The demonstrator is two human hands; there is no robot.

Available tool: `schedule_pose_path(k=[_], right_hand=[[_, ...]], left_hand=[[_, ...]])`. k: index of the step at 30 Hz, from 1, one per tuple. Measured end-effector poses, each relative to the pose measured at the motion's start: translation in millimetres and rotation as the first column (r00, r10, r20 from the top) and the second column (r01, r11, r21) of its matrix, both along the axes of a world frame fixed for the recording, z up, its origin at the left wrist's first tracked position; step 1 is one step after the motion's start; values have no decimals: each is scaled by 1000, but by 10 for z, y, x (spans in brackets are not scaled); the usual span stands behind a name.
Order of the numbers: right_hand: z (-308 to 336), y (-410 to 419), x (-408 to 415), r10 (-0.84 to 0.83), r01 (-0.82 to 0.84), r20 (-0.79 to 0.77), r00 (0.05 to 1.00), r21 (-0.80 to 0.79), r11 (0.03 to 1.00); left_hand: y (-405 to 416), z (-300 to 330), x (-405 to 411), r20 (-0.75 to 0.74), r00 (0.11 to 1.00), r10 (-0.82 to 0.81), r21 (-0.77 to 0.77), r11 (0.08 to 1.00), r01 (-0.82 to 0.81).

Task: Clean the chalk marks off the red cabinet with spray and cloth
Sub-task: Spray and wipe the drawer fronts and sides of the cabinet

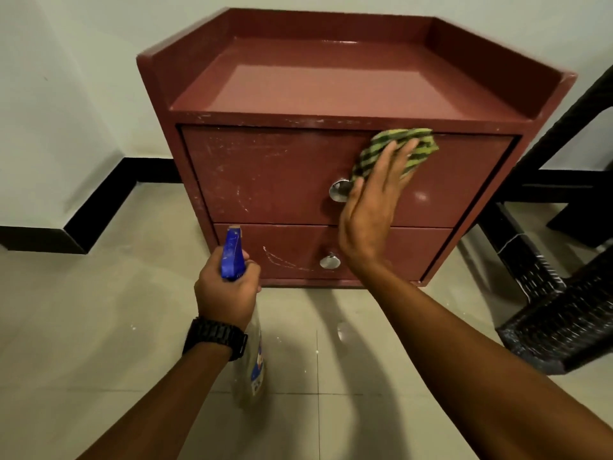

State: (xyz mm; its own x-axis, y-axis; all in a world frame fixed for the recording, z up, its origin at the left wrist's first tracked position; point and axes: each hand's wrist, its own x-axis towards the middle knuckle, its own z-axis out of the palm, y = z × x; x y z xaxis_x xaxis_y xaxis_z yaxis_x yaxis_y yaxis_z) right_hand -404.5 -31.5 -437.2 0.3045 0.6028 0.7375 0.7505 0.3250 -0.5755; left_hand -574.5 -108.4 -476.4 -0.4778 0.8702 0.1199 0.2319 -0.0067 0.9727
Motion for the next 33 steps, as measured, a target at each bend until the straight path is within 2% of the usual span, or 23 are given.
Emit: schedule_pose_path(k=[2,4,12,18,21,26,30,33], right_hand=[[-140,-4,162,63,-68,310,949,6,998],[-139,60,266,53,-83,466,883,44,996],[168,207,25,-142,17,631,763,200,980],[295,280,-527,-90,-157,828,553,209,965],[334,319,-582,-52,-214,860,508,184,959],[337,210,25,-154,-95,833,531,240,966],[286,107,340,-192,73,697,691,197,978],[300,116,224,-173,87,619,766,167,982]], left_hand=[[-7,3,20,16,1000,9,-8,1000,-9],[3,-2,10,33,999,17,-17,1000,-16],[-22,23,-90,-11,1000,0,36,999,1],[-27,-7,-120,10,1000,10,40,999,-10],[-36,-19,-99,9,1000,24,34,999,-25],[-30,-2,-86,-10,1000,7,33,999,-7],[-42,30,-121,-13,1000,-2,47,999,2],[-55,46,-211,-27,1000,12,61,998,-10]])
